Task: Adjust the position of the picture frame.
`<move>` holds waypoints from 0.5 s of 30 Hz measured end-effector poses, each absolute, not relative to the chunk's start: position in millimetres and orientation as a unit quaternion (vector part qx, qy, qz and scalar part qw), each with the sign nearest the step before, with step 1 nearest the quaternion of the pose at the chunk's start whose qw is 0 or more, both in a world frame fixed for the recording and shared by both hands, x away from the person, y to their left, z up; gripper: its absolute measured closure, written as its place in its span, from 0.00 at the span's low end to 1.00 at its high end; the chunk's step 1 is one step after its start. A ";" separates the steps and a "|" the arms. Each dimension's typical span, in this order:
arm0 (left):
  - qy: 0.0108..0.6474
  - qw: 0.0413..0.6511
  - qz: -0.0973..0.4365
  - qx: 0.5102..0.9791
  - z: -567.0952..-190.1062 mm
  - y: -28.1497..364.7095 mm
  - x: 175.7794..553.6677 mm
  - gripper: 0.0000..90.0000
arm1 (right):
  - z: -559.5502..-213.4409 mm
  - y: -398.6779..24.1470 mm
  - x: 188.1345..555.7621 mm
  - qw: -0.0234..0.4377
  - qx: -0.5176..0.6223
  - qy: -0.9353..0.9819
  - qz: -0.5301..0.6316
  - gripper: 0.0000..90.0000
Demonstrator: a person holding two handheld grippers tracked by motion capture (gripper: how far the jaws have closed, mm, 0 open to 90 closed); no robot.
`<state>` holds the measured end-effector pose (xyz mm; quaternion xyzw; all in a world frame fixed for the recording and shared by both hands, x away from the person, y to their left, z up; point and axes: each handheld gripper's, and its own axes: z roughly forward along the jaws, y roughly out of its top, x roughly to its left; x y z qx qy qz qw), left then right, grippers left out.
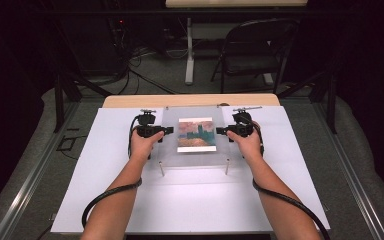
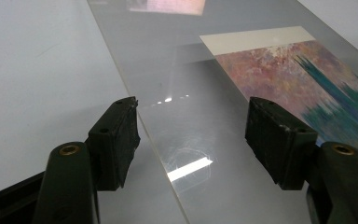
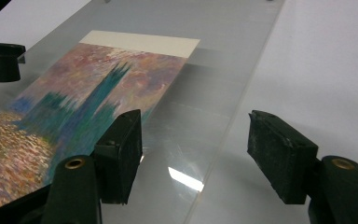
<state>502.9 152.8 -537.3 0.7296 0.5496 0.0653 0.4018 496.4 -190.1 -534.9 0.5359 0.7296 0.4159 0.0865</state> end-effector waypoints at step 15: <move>0.558 0.399 0.054 0.726 -539.9 151.2 511.7 0.33 | -536.2 -181.1 509.8 0.077 0.539 0.733 0.407 0.35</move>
